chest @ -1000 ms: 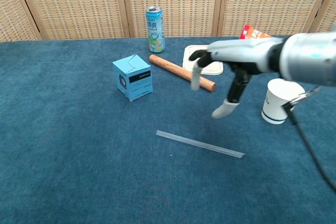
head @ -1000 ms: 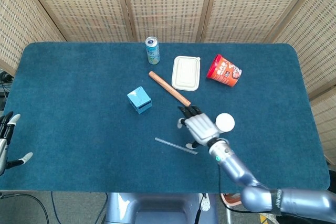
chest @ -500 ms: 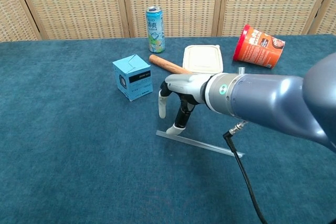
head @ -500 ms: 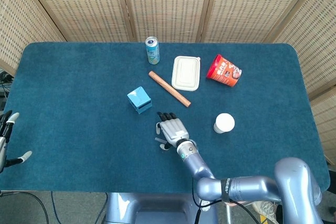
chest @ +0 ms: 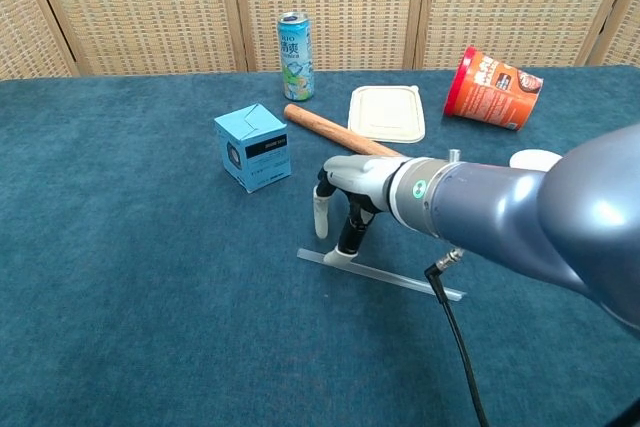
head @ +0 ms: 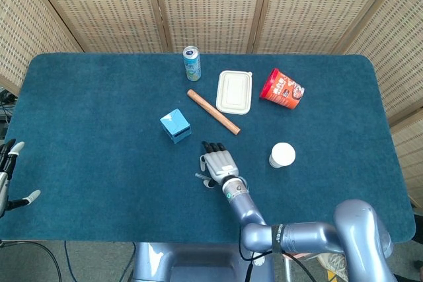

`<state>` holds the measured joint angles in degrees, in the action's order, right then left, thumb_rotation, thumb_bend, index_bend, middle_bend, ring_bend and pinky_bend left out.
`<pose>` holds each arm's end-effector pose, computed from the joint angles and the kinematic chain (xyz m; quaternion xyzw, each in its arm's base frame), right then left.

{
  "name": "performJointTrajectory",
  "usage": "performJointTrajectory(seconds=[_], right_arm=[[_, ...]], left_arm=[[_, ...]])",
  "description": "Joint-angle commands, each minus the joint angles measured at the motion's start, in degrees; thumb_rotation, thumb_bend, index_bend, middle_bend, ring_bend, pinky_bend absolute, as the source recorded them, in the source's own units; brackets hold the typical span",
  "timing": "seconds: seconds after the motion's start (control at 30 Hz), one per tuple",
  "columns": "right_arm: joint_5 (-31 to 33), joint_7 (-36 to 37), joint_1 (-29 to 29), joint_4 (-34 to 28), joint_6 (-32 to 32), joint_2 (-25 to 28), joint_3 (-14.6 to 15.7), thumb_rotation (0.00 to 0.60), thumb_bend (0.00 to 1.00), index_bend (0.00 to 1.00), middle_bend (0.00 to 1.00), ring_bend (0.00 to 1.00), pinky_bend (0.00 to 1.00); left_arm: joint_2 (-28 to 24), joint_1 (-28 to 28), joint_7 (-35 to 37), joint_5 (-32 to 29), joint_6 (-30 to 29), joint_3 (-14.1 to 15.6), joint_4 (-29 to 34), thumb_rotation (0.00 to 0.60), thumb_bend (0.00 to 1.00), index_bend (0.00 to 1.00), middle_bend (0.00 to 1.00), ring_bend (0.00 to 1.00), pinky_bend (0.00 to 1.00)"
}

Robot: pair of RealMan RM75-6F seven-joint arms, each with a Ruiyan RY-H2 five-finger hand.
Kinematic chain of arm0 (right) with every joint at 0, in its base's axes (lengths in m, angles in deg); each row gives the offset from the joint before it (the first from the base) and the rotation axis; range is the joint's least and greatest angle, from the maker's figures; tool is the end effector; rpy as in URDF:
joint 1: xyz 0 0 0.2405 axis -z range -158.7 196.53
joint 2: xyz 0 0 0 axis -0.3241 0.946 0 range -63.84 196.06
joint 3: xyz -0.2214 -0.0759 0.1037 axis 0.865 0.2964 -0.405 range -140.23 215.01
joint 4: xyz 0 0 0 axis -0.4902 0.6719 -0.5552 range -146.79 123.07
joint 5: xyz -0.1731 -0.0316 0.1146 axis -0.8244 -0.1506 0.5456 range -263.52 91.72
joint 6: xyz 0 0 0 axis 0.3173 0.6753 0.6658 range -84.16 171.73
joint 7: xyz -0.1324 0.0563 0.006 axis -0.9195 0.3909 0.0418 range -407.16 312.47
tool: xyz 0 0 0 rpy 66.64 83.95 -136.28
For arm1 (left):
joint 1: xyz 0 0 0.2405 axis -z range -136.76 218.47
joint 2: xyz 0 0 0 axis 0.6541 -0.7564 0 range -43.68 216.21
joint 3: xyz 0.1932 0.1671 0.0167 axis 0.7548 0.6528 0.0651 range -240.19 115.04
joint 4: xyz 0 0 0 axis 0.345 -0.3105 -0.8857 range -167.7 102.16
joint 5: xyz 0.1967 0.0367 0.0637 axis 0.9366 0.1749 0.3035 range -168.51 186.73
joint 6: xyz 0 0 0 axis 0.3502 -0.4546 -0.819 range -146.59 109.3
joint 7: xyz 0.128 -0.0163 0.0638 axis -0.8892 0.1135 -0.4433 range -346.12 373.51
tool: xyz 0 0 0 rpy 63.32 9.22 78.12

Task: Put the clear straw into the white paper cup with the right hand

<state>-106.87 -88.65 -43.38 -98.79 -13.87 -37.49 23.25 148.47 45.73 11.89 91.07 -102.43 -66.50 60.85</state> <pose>-0.0472 -0.3283 -0.1040 0.7441 -0.4882 0.2693 0.3681 -0.3178 0.1845 0.1713 -0.5812 -0.3915 -0.3655 0.6127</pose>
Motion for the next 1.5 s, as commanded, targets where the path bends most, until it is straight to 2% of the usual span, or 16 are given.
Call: performJointTrajectory(seconds=[0.03,0.37,0.6,1.03,1.5], right_arm=[[0.5,0.01,0.14,0.7,0.15,-0.57,0.33,0.6,0.33,0.51,0.0,0.0,0.0],[1.04,0.44,0.17,1.92,1.59,-2.16,0.71,0.6,0.34,0.51,0.0,0.0,0.0],[0.04,1.37,0.45,0.37,3.27,-2.09,1.13,0.6,0.35,0.52,0.0,0.0,0.0],[-2.89,0.57,0.27,-0.29,2.91,-2.23,3.54,0.6,0.36,0.57,0.0,0.0,0.0],[-6.24,1.86,1.31,-0.26,3.91,-2.15,5.03,0.6,0.5,0.67,0.0,0.0,0.0]], left_arm=[[0.06,0.04,-0.13,-0.03,0.03,0.02,0.0,0.6,0.06,0.0,0.0,0.0,0.0],[0.08,0.05,-0.13,-0.22,-0.01,-0.01,0.03,0.6,0.06,0.0,0.0,0.0,0.0],[0.11,0.16,-0.04,-0.16,0.19,0.08,-0.03,0.6,0.06,0.0,0.0,0.0,0.0],[0.15,0.17,-0.15,-0.25,0.17,0.11,0.09,0.6,0.06,0.0,0.0,0.0,0.0],[0.36,0.28,-0.63,-0.29,0.34,0.23,0.11,0.6,0.06,0.0,0.0,0.0,0.0]])
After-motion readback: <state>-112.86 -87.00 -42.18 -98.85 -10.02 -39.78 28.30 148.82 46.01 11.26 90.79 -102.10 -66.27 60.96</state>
